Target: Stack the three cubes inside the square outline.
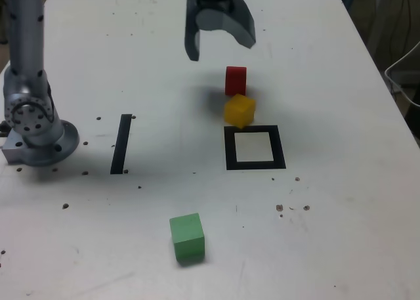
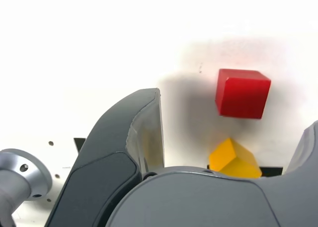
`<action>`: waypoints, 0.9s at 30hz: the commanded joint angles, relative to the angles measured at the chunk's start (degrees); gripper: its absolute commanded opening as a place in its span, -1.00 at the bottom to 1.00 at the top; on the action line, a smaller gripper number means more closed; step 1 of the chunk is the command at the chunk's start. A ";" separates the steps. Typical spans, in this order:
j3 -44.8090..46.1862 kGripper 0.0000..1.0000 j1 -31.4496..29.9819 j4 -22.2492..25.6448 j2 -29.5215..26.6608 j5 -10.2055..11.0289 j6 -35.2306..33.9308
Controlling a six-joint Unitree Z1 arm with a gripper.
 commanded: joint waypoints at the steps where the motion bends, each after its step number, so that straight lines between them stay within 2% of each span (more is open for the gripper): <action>1: -0.99 0.91 0.13 -0.10 1.85 -0.26 0.30; 7: -3.19 0.90 0.22 -0.78 6.52 -0.74 0.43; 13: -4.52 0.87 0.47 -1.12 10.02 -0.10 0.18; 22: -5.30 0.82 0.57 -0.71 11.66 -0.33 -0.03; 27: -4.85 0.70 0.56 -1.38 12.13 -1.41 0.21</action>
